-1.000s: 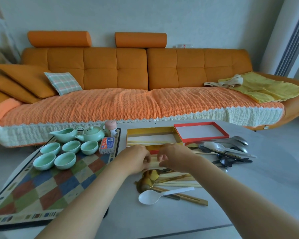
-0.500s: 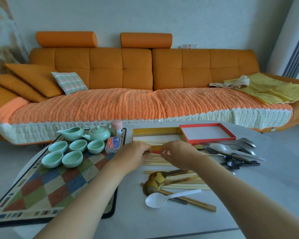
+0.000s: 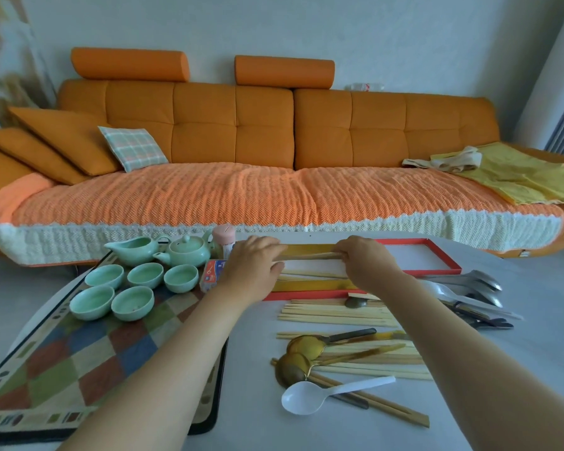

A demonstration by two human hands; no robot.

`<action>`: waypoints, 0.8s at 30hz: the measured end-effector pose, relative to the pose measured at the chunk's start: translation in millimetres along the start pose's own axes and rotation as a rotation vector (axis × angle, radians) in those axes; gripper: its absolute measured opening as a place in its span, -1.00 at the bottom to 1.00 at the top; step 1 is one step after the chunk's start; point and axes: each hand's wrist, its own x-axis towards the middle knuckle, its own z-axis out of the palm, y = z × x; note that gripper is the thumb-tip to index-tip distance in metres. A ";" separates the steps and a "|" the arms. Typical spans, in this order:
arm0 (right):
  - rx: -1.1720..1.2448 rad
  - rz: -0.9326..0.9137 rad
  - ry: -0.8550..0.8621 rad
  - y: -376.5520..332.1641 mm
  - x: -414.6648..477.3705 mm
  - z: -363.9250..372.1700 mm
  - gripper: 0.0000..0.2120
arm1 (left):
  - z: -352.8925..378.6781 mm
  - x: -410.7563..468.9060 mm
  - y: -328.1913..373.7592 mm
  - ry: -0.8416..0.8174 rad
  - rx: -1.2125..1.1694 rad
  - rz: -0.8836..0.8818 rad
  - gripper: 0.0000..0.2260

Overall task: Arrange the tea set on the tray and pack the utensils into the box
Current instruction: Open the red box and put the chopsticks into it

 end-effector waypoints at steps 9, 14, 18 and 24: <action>-0.219 -0.028 -0.161 -8.7 26.5 25.9 -0.57 | 12.3 11.1 -2.7 -0.377 0.037 -0.040 -0.51; -0.132 -0.038 -0.113 -10.8 27.9 25.3 -0.53 | 22.4 15.5 -8.6 -0.456 0.118 -0.029 -0.29; 0.102 -0.054 -0.274 -18.6 20.4 27.5 -0.68 | 21.2 17.6 -1.6 -0.505 0.182 -0.028 -0.35; 0.123 -0.090 -0.287 -14.7 12.0 35.4 -0.61 | 21.5 14.6 -2.0 -0.483 0.141 -0.038 -0.23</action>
